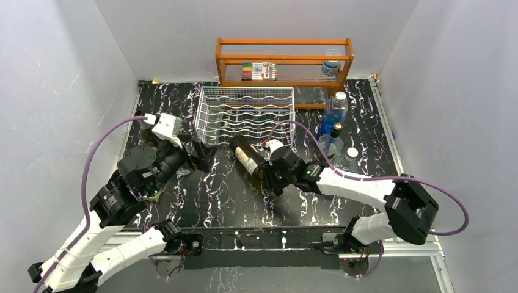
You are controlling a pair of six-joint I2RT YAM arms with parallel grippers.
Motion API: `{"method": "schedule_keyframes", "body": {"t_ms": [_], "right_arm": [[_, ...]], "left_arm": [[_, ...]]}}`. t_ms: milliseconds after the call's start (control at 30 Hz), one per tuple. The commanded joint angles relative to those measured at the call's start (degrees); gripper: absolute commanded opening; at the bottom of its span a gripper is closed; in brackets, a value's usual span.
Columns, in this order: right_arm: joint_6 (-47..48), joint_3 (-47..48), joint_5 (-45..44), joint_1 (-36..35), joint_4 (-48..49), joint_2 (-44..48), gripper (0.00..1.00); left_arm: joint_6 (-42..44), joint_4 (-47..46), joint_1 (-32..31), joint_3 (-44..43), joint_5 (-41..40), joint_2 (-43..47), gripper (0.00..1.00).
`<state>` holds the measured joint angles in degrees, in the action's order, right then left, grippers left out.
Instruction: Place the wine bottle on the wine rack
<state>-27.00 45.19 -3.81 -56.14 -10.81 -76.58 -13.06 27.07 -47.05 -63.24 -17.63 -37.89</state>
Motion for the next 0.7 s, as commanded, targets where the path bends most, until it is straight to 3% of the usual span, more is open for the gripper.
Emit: {"method": "schedule_keyframes", "body": {"t_ms": [0,267,667], "right_arm": [[-0.78,5.47,-3.87,-1.08,11.71,-1.0,0.0],[-5.18,7.83,-10.1,-3.06,17.87,-6.82,0.0],[-15.96,15.82,-19.7,-3.19,18.91,-16.49,0.0]], "left_arm": [[1.1,-0.57,0.1,-1.97,0.43,-1.12,0.98],[1.19,-0.88,0.07,-2.18,0.87,-1.51,0.98],[1.19,-0.47,0.09,-2.76,1.51,-1.3,0.98]]}}
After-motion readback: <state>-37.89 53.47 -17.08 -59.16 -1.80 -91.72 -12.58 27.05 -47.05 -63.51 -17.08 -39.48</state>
